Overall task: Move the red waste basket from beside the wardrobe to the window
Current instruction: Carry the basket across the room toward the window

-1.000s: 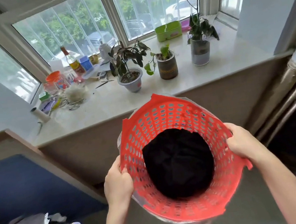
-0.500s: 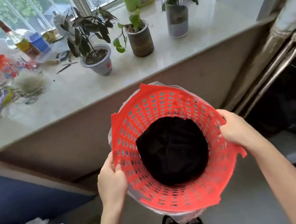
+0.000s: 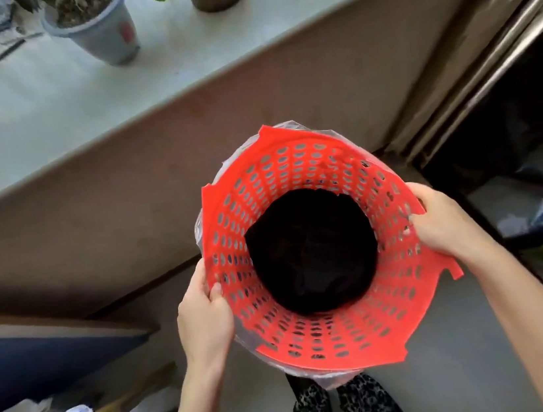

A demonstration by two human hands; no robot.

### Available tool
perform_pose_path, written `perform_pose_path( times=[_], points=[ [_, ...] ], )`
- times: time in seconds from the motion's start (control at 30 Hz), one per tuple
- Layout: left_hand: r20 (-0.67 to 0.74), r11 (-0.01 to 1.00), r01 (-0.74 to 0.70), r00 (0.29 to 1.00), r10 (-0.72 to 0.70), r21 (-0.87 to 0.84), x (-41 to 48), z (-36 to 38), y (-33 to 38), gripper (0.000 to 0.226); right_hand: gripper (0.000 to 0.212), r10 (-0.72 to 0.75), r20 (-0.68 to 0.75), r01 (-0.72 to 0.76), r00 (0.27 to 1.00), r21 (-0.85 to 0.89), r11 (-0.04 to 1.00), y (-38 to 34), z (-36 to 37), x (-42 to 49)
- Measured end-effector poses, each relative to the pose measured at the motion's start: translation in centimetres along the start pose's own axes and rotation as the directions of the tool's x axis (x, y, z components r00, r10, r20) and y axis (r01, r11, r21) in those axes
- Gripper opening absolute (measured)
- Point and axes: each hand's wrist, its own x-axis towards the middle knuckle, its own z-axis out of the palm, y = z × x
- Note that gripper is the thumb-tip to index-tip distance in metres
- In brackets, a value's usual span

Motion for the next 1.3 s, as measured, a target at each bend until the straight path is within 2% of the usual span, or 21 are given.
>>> perform_pose_path(
  times=[0.17, 0.37, 0.8, 1.13, 1.3],
  points=[
    [0.041, 0.998, -0.041, 0.998, 0.039, 0.048, 2.2, 2.4, -3.6, 0.053, 0.046, 0.002, -0.021, -0.002, 1.000, 0.006, 1.000, 2.3, 3.8, 1.3],
    [0.039, 0.994, -0.066, 0.997, 0.062, 0.091, 5.5, 5.6, -7.6, 0.056, 0.057, 0.094, -0.044, -0.095, 0.995, -0.002, 0.996, 6.1, 9.3, 4.0],
    [0.154, 0.977, -0.130, 0.983, 0.104, 0.167, 12.4, 12.5, -16.3, 0.056, 0.058, 0.182, -0.090, -0.177, 0.979, 0.056, 0.983, 14.3, 19.8, 8.5],
    [0.209, 0.978, -0.060, 0.978, 0.018, 0.198, 16.7, 18.8, -22.5, 0.048, 0.059, 0.216, -0.090, -0.202, 0.972, 0.146, 0.968, 19.7, 27.1, 12.4],
    [0.261, 0.983, -0.017, 0.965, -0.031, 0.181, 18.8, 21.6, -25.8, 0.047, 0.052, 0.234, -0.068, -0.218, 0.970, 0.185, 0.958, 22.9, 30.2, 14.1]
  ],
)
